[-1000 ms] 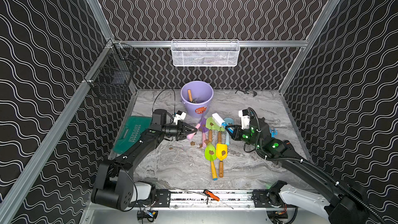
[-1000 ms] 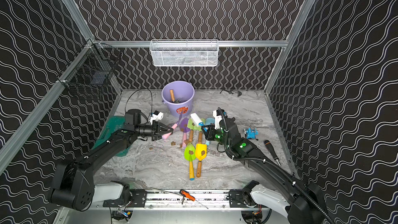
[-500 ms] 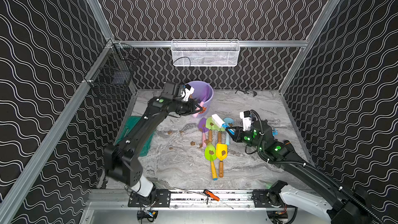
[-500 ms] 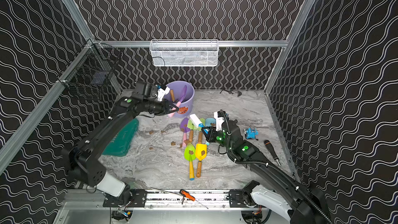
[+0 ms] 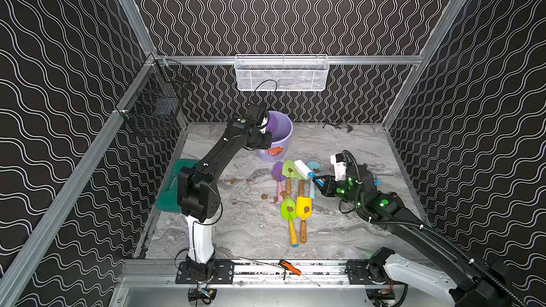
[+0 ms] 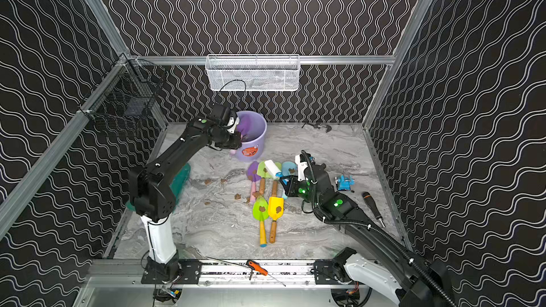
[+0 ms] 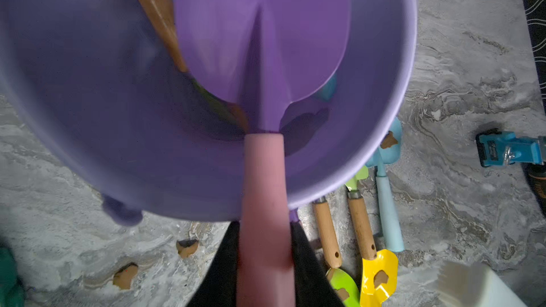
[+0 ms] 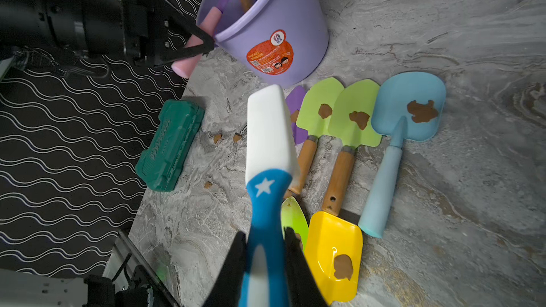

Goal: Brush the soil off the hand trowel and place it into the bucket
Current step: Place the hand trowel in the bucket.

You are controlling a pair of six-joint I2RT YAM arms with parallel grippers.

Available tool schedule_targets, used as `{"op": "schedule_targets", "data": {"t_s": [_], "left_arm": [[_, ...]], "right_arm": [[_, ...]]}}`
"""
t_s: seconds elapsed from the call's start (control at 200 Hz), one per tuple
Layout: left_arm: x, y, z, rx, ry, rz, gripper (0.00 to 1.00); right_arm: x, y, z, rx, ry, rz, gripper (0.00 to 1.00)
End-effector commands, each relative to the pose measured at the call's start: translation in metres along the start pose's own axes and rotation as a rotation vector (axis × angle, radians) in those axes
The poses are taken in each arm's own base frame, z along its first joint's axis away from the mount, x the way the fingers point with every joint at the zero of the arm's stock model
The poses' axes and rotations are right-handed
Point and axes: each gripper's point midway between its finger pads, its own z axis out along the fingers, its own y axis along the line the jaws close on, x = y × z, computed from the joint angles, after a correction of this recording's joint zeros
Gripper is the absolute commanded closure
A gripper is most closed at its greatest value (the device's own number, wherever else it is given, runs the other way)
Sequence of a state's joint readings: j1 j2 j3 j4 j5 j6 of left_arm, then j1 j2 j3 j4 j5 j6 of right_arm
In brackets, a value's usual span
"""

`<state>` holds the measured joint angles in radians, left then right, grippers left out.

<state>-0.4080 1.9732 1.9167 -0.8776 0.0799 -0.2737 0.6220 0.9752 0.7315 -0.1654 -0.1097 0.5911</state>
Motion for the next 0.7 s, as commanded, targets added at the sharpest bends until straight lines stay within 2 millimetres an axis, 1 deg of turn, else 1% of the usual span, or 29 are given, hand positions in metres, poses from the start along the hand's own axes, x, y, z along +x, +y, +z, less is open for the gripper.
{"op": "schedule_targets", "data": {"t_s": [0.0,0.07,0.145,0.2,0.25,0.325,0.375,0.42,0.475,0.495,0.505,0.53,0.565,0.636,0.671,0.696], "left_arm": [[0.002,0.017,0.001,-0.1,0.011,0.028,0.68],[-0.006,0.017,-0.003,-0.107,-0.019,0.027,0.53],[-0.018,0.015,-0.012,-0.106,-0.057,0.031,0.47],[-0.027,0.013,-0.02,-0.106,-0.082,0.037,0.41],[-0.036,0.01,-0.028,-0.107,-0.107,0.041,0.4],[-0.043,0.006,-0.04,-0.106,-0.135,0.051,0.4],[-0.044,0.004,-0.05,-0.11,-0.16,0.056,0.42],[-0.043,0.0,-0.064,-0.112,-0.209,0.06,0.42],[-0.036,-0.006,-0.082,-0.105,-0.27,0.063,0.42],[-0.029,-0.007,-0.086,-0.105,-0.282,0.062,0.42],[-0.028,-0.009,-0.092,-0.102,-0.3,0.06,0.42],[-0.016,-0.01,-0.093,-0.105,-0.302,0.058,0.42],[-0.003,-0.012,-0.103,-0.097,-0.324,0.048,0.42],[0.031,-0.016,-0.115,-0.08,-0.33,0.016,0.43],[0.048,-0.017,-0.119,-0.077,-0.318,-0.002,0.43],[0.064,-0.017,-0.118,-0.076,-0.293,-0.008,0.42]], "right_arm": [[-0.003,-0.001,-0.003,0.007,-0.02,0.007,1.0],[-0.003,-0.001,-0.004,0.005,-0.022,0.01,1.0],[-0.004,-0.001,-0.004,0.005,-0.028,0.007,1.0],[-0.005,0.0,-0.004,0.005,-0.031,0.002,1.0],[-0.006,0.0,-0.005,0.007,-0.032,0.0,1.0],[-0.007,0.001,-0.005,0.006,-0.033,-0.003,1.0],[-0.007,0.001,-0.006,0.009,-0.035,-0.008,1.0],[-0.007,0.0,-0.008,0.015,-0.035,-0.01,1.0],[-0.007,-0.003,-0.01,0.03,-0.036,-0.011,1.0],[-0.006,-0.004,-0.011,0.033,-0.037,-0.01,1.0],[-0.006,-0.005,-0.011,0.037,-0.037,-0.01,1.0],[-0.005,-0.006,-0.013,0.04,-0.039,-0.009,1.0],[-0.004,-0.009,-0.015,0.049,-0.041,-0.008,1.0],[-0.001,-0.012,-0.018,0.058,-0.042,-0.006,1.0],[0.001,-0.014,-0.019,0.062,-0.039,-0.005,1.0],[0.003,-0.015,-0.019,0.066,-0.034,-0.005,1.0]]}}
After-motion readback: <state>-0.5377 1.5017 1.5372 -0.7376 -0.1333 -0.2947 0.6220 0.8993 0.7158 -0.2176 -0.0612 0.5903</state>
